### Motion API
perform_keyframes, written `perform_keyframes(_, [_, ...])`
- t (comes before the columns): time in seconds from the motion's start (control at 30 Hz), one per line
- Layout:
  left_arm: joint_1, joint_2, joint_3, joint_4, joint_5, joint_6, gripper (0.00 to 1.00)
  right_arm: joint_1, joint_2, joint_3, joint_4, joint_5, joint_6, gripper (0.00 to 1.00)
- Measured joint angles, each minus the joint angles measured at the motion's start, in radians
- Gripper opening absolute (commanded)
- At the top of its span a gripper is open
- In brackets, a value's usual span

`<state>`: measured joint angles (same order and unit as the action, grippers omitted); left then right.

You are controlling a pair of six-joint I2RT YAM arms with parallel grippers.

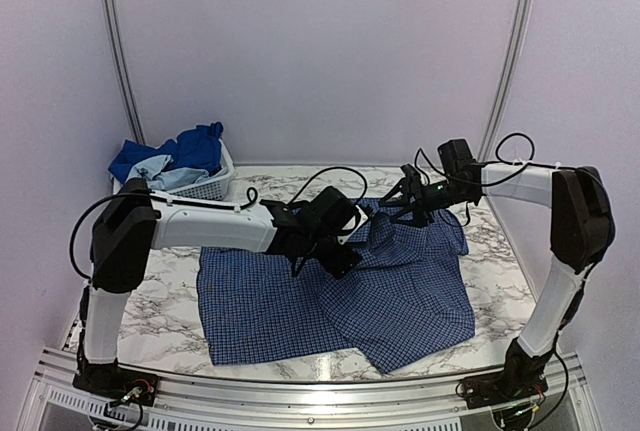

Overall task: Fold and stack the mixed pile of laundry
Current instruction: Fold the flattened shirt at the center of the board.

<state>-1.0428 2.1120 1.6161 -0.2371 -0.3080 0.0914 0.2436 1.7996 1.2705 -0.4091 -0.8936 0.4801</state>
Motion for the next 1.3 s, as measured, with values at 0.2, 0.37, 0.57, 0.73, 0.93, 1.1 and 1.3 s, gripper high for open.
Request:
perform_keyframes(0.2, [0.043,0.136,0.14,0.007,-0.016,0.082,0.85,-0.042,-0.008,-0.04,-0.02,0.016,-0.022,0.69])
perform_keyframes(0.37, [0.089,0.225,0.251,0.015,-0.019,0.14,0.77,-0.101,-0.04,-0.061,-0.049,0.025,-0.037,0.68])
perform_keyframes(0.57, [0.122,0.251,0.279,0.018,0.035,0.189,0.81,-0.155,-0.077,-0.061,-0.066,0.026,-0.05,0.69])
perform_keyframes(0.73, [0.114,0.251,0.24,0.033,0.123,0.23,0.83,-0.17,-0.078,-0.061,-0.085,0.026,-0.067,0.68])
perform_keyframes(0.93, [0.103,0.251,0.201,0.047,0.151,0.277,0.81,-0.17,-0.078,-0.061,-0.094,0.026,-0.075,0.68])
perform_keyframes(1.1, [0.104,0.269,0.241,0.083,0.093,0.283,0.62,-0.172,-0.077,-0.061,-0.095,0.026,-0.084,0.68])
perform_keyframes(1.3, [0.113,0.271,0.256,0.136,0.064,0.268,0.03,-0.188,-0.063,-0.061,-0.101,0.034,-0.093,0.68])
